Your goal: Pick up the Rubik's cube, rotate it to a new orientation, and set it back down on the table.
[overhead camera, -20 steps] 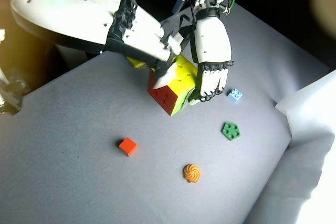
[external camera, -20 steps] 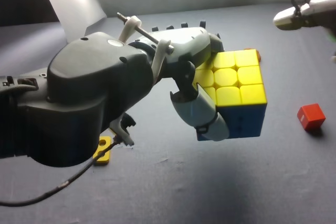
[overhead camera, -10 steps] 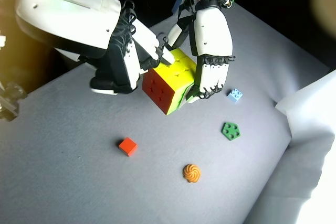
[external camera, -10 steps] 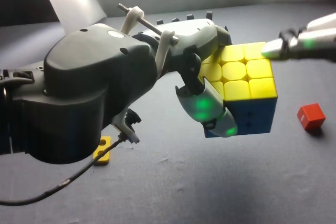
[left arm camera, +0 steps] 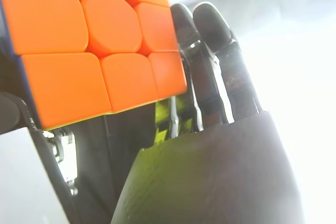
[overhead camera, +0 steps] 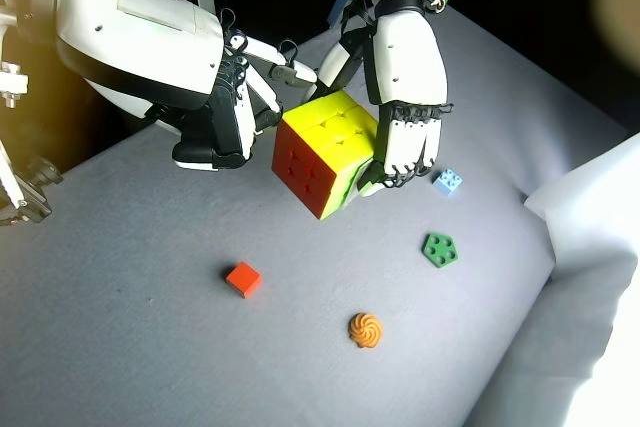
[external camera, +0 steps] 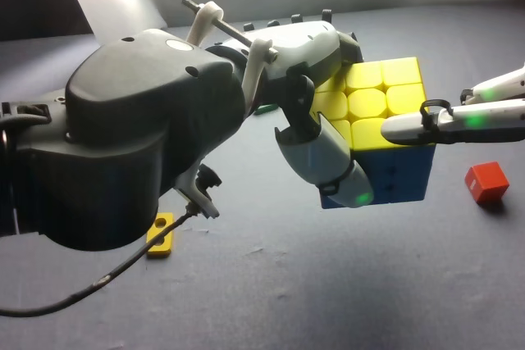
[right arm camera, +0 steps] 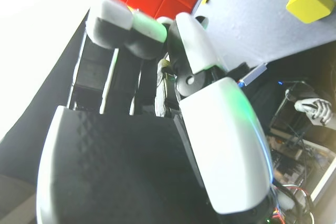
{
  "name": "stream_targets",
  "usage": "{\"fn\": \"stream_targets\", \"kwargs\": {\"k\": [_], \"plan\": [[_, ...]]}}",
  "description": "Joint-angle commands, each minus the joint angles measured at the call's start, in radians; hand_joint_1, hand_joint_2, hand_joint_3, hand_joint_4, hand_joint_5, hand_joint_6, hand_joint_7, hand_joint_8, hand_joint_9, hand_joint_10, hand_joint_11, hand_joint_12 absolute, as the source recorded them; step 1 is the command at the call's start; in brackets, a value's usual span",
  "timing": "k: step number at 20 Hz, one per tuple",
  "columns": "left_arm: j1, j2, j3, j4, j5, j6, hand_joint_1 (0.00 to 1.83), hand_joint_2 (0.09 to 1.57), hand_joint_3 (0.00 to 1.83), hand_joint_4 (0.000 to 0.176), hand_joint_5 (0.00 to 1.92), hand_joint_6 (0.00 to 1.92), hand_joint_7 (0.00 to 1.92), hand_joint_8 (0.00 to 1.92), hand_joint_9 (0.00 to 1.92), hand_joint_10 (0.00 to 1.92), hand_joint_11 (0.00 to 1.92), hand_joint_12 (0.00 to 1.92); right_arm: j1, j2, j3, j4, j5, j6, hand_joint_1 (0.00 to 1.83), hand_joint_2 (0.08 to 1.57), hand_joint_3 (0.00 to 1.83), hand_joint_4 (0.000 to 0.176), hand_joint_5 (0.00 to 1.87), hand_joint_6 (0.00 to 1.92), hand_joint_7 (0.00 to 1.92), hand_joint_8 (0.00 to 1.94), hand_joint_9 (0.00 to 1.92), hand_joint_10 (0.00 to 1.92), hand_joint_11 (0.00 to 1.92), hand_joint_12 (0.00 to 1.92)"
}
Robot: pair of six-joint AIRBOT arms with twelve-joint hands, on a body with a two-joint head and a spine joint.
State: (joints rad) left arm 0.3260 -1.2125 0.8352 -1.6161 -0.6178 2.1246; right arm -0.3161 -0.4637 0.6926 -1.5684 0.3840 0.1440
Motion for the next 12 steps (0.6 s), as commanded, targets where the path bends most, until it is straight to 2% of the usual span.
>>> {"fn": "stream_targets", "kwargs": {"k": [1, 4, 5, 7, 8, 9, 11, 12], "plan": [[-0.022, 0.003, -0.003, 0.056, -0.001, -0.010, 1.32, 1.27, 0.00, 0.000, 0.72, 1.45, 0.65, 1.49, 0.61, 1.55, 0.31, 1.53, 0.010, 0.001, -0.003, 0.034, 0.006, -0.013, 1.29, 1.36, 0.00, 0.176, 0.00, 0.00, 0.57, 1.74, 1.07, 1.92, 1.11, 1.92], [-0.021, 0.003, 0.000, 0.054, -0.003, -0.009, 1.30, 1.28, 0.00, 0.000, 0.71, 1.50, 0.62, 1.51, 0.58, 1.58, 0.26, 1.55, 0.016, 0.008, -0.002, 0.034, -0.004, -0.039, 1.29, 1.36, 0.00, 0.176, 0.00, 0.00, 0.58, 1.72, 1.05, 1.92, 1.08, 1.92], [-0.021, 0.003, 0.001, 0.054, -0.003, -0.007, 1.15, 1.29, 0.00, 0.000, 0.69, 1.52, 0.63, 1.48, 0.53, 1.39, 0.26, 1.54, 0.024, 0.016, -0.002, 0.034, -0.004, -0.045, 1.29, 1.36, 0.00, 0.176, 0.00, 0.00, 0.59, 1.71, 1.07, 1.92, 1.11, 1.92], [-0.021, 0.002, 0.001, 0.054, -0.003, -0.007, 1.12, 1.30, 0.00, 0.000, 0.71, 1.47, 0.61, 1.53, 0.51, 1.35, 0.26, 1.54, 0.031, 0.030, -0.001, 0.034, -0.004, -0.055, 1.29, 1.41, 0.00, 0.176, 0.00, 0.00, 0.59, 1.72, 1.09, 1.92, 1.12, 1.92], [-0.021, 0.002, 0.001, 0.054, -0.003, -0.007, 1.11, 1.30, 0.00, 0.007, 0.70, 1.47, 0.60, 1.56, 0.50, 1.35, 0.25, 1.55, 0.031, 0.036, 0.002, 0.034, -0.004, -0.060, 1.29, 1.42, 0.00, 0.176, 0.00, 0.00, 0.59, 1.72, 1.07, 1.92, 1.11, 1.92], [-0.021, 0.001, 0.001, 0.054, -0.003, -0.006, 1.27, 1.27, 0.00, 0.000, 0.76, 1.42, 0.63, 1.49, 0.58, 1.51, 0.28, 1.54, 0.027, 0.037, 0.010, 0.035, -0.004, -0.058, 1.28, 1.44, 0.00, 0.176, 0.00, 0.00, 0.57, 1.76, 1.09, 1.92, 1.13, 1.92], [-0.020, 0.000, 0.002, 0.054, -0.003, -0.006, 1.30, 1.27, 0.00, 0.000, 0.76, 1.37, 0.63, 1.52, 0.60, 1.57, 0.30, 1.55, 0.013, 0.035, 0.021, 0.056, -0.004, -0.058, 1.28, 1.44, 0.00, 0.176, 0.00, 0.00, 0.57, 1.75, 1.09, 1.92, 1.13, 1.92], [-0.020, -0.001, 0.003, 0.054, -0.003, -0.006, 1.18, 1.26, 0.00, 0.000, 0.79, 1.36, 0.63, 1.49, 0.55, 1.38, 0.30, 1.52, 0.007, 0.034, 0.022, 0.058, -0.004, -0.058, 1.29, 1.43, 0.00, 0.176, 0.00, 0.00, 0.57, 1.75, 1.08, 1.92, 1.12, 1.92]]}}
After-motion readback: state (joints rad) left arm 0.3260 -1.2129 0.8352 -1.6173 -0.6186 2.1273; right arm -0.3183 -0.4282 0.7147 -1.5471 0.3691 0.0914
